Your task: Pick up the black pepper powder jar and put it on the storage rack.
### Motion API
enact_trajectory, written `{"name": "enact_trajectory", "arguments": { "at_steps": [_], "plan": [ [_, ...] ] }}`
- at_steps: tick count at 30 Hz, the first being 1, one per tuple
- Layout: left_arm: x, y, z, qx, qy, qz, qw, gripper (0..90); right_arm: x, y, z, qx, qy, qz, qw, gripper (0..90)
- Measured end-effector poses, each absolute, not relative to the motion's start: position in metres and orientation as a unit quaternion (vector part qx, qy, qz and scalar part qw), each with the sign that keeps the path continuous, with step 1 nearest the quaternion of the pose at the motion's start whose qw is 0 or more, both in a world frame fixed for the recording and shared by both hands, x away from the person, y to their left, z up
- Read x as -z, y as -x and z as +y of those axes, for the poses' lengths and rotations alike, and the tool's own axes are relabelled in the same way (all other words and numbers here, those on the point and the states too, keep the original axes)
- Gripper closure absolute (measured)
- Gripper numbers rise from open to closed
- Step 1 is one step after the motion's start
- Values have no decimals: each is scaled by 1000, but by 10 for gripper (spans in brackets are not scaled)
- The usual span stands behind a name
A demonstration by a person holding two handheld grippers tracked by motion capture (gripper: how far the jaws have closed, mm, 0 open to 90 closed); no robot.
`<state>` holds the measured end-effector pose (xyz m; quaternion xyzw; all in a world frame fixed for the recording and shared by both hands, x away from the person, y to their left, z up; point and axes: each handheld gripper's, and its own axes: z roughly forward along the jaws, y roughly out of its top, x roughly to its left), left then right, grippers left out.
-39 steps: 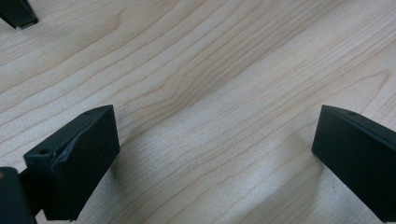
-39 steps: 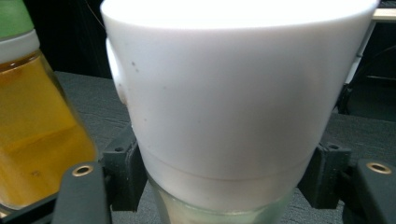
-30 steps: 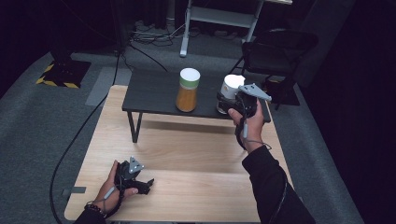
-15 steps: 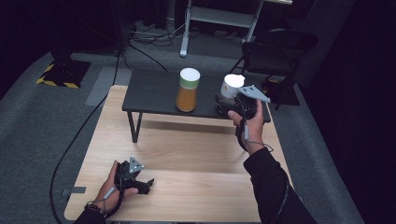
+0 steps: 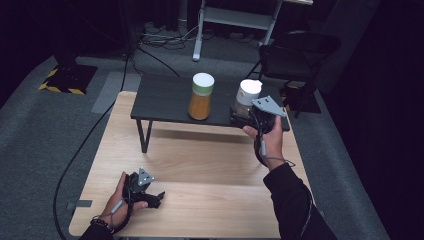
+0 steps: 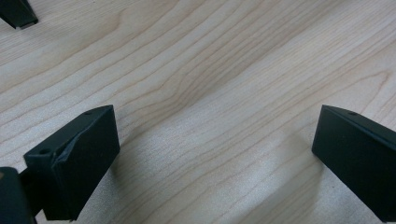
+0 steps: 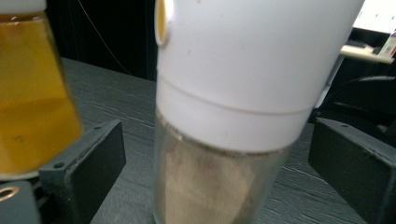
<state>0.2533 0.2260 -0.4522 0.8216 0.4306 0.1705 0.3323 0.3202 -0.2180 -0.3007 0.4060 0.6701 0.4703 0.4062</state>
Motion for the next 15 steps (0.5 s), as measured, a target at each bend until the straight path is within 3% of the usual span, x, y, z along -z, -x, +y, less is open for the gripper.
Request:
{"name": "enact_trajectory", "arguments": {
  "at_steps": [15],
  "plan": [
    [452, -253, 226, -170, -823, 430, 331, 8, 326, -294, -227, -469, -364, 679, 432, 40]
  ]
}}
